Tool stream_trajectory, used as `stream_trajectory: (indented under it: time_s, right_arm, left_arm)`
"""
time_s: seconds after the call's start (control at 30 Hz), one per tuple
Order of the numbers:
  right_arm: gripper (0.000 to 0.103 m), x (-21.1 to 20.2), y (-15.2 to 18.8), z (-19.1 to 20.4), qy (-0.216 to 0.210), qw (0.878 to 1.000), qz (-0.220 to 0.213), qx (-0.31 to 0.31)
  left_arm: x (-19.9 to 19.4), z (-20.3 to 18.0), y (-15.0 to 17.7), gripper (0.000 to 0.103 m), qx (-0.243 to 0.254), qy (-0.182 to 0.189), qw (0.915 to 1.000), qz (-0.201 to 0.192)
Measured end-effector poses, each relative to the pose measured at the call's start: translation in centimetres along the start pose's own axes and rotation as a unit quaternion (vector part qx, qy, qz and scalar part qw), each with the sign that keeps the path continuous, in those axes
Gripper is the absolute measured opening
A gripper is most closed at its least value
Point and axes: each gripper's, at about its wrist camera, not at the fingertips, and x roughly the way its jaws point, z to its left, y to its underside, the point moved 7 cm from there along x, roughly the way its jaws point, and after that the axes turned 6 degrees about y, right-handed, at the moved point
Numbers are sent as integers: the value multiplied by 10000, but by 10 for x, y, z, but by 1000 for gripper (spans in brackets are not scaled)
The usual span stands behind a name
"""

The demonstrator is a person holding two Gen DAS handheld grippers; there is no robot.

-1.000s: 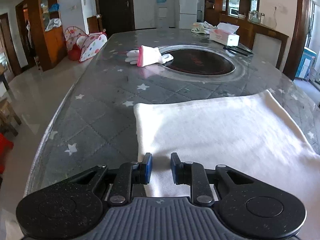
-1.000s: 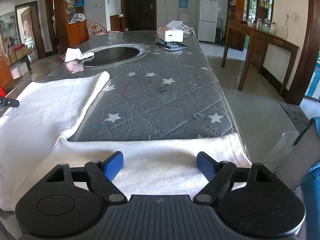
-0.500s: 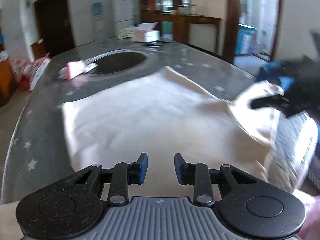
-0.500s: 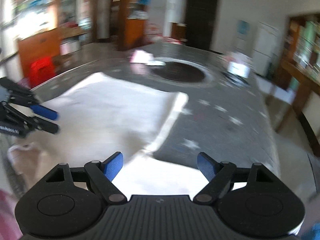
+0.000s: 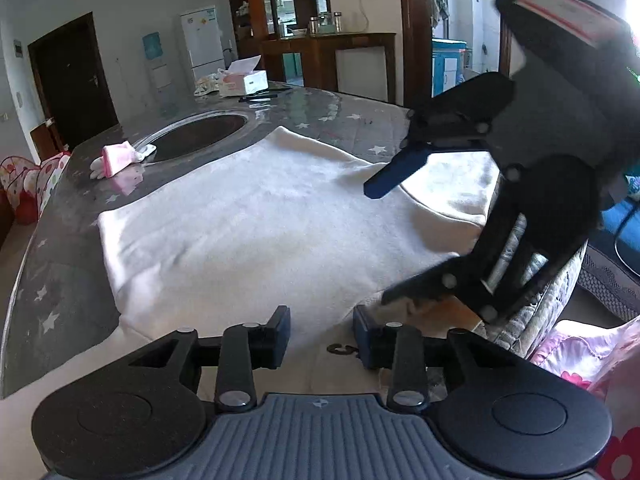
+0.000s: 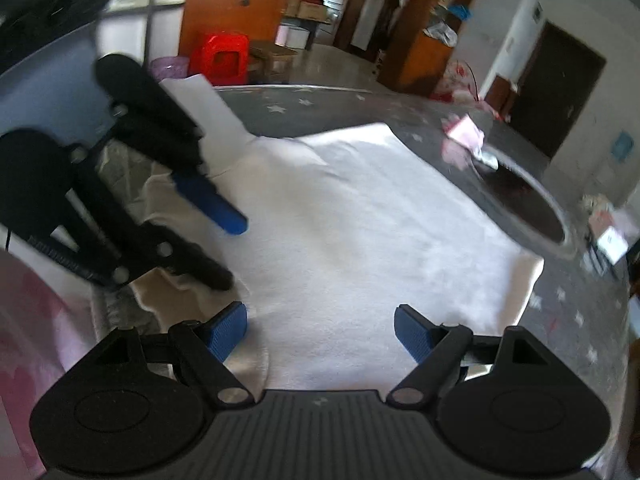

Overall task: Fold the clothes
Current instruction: 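Grasp the cloth side with the right gripper and lift it up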

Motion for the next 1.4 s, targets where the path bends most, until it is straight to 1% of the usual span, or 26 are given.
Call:
stream_trajectory:
  time_s: [0.13, 0.2, 0.37, 0.43, 0.5, 0.6, 0.67, 0.73, 0.83, 0.93, 1.0, 1.03, 1.13, 1.2, 1.23, 1.27, 1.3, 1.33, 1.4]
  right_arm:
    - [83, -8, -1, 9, 13, 9998, -59, -187]
    - [82, -7, 3, 13, -33, 9999, -13, -149]
    - [82, -12, 3, 6, 89, 9999, -146, -16]
    - [82, -16, 5, 7, 37, 9999, -147, 18]
    - [82, -13, 11, 11, -9, 10000, -41, 10]
    - [82, -15, 17, 13, -171, 9998, -36, 125]
    - [82, -19, 18, 9, -84, 9997, -100, 193]
    - [82, -29, 21, -4, -174, 9977, -133, 640]
    - [81, -40, 38, -33, 117, 9920, -96, 1255]
    - [75, -51, 54, -61, 408, 9816, -58, 1864]
    - [73, -56, 74, -87, 823, 9703, 42, 2272]
    - [72, -58, 85, -100, 1029, 9634, 92, 2474]
    - [63, -63, 117, -139, 1636, 9379, 238, 3049]
    - [60, -65, 140, -164, 2007, 9173, 374, 3420]
    - [59, -65, 147, -171, 2128, 9113, 409, 3502]
    - [57, -66, 159, -183, 2312, 9016, 480, 3625]
    - [56, -66, 164, -188, 2378, 8970, 511, 3691]
    - [55, -66, 174, -198, 2467, 8888, 558, 3821]
    - [54, -65, 188, -208, 2568, 8797, 642, 3952]
  left_arm:
    - [-3, 1, -3, 38, -45, 35, 10000, -70]
    - [-2, -1, -1, 38, -59, 68, 9999, -63]
    - [-4, -4, -1, 41, -49, 62, 9999, -68]
    - [-5, -5, -2, 41, -46, 59, 9999, -70]
    - [-3, -7, -2, 42, -19, 65, 10000, -55]
    - [-1, -8, -4, 42, 1, 71, 10000, -42]
    - [-2, -7, -7, 44, -20, 68, 10000, -56]
    - [-3, -7, -11, 47, -58, 92, 9999, -96]
    - [-1, -8, -19, 47, -91, 127, 9998, -135]
    - [4, -15, -26, 47, -52, 218, 9996, -166]
    - [9, -21, -30, 47, -4, 281, 9995, -176]
    - [11, -24, -32, 47, 20, 312, 9993, -182]
    - [18, -33, -39, 47, 91, 405, 9989, -198]
    - [23, -39, -43, 47, 139, 468, 9986, -209]
    - [25, -42, -45, 47, 163, 499, 9984, -214]
    - [27, -45, -47, 47, 186, 526, 9982, -218]
    - [28, -46, -48, 47, 205, 544, 9981, -214]
    - [30, -48, -49, 47, 221, 562, 9980, -203]
    - [33, -52, -50, 47, 254, 598, 9977, -182]
